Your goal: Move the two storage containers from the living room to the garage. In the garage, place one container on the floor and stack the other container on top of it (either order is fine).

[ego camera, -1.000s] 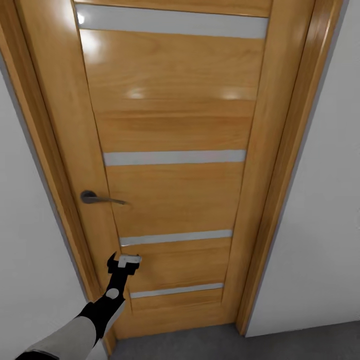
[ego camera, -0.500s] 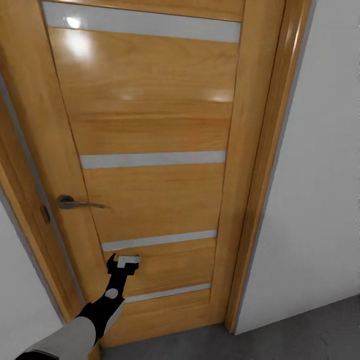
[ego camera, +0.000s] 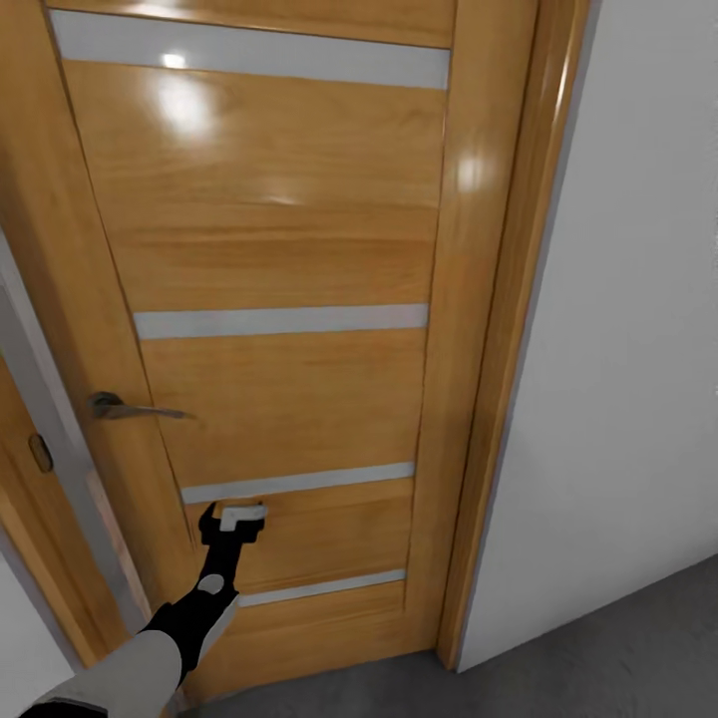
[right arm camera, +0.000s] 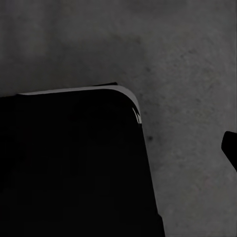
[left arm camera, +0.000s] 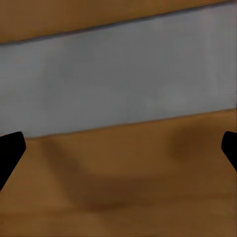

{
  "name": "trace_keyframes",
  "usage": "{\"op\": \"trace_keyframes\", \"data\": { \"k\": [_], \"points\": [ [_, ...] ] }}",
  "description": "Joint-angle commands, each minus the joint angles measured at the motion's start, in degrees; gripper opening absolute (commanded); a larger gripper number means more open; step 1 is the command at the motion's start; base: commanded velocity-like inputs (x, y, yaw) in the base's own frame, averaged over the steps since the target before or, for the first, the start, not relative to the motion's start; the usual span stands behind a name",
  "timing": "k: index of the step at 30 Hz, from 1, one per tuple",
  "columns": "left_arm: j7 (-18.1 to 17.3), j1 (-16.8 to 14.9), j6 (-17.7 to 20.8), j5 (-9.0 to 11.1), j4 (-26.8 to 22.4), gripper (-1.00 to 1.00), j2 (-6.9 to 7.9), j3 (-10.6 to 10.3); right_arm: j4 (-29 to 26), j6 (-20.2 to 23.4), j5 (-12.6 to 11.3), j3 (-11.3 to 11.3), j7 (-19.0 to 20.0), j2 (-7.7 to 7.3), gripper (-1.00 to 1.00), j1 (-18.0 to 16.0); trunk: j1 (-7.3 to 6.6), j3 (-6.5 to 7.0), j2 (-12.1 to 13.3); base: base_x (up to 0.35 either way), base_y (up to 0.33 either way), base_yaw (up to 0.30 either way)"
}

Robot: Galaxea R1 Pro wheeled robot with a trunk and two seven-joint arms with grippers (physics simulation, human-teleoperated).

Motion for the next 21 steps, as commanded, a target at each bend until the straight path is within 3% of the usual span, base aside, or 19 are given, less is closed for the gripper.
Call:
{"op": "trace_keyframes", "data": {
  "k": [1, 4, 10, 21],
  "points": [
    [0.6, -0.1, -0.2, 0.0, 0.0, 1.00, 0.36, 0.1, -0.1, -0.1, -0.2, -0.3, 0.1, 0.01, 1.00, 0.0, 0.00, 0.00, 0.0, 0.004, 0.003, -0.124],
    [0.6, -0.1, -0.2, 0.4, 0.0, 1.00, 1.91, 2.3, -0.1, -0.1, -0.2, -0.3, 0.1, -0.04, 1.00, 0.0, 0.00, 0.09, 0.0, 0.007, 0.001, -0.118],
    [0.6, -0.3, -0.3, 0.7, 0.0, 1.00, 3.05, 5.8, -0.1, -0.1, -0.2, -0.3, 0.2, -0.12, 1.00, 0.0, 0.00, 0.28, 0.0, 0.064, 0.000, -0.113],
    [0.5, -0.4, -0.3, 0.6, 0.0, 1.00, 3.29, 6.9, -0.1, -0.1, -0.2, -0.3, 0.2, -0.23, 1.00, 0.0, 0.00, 0.55, 0.0, 0.052, 0.000, -0.074]
  ]
}}
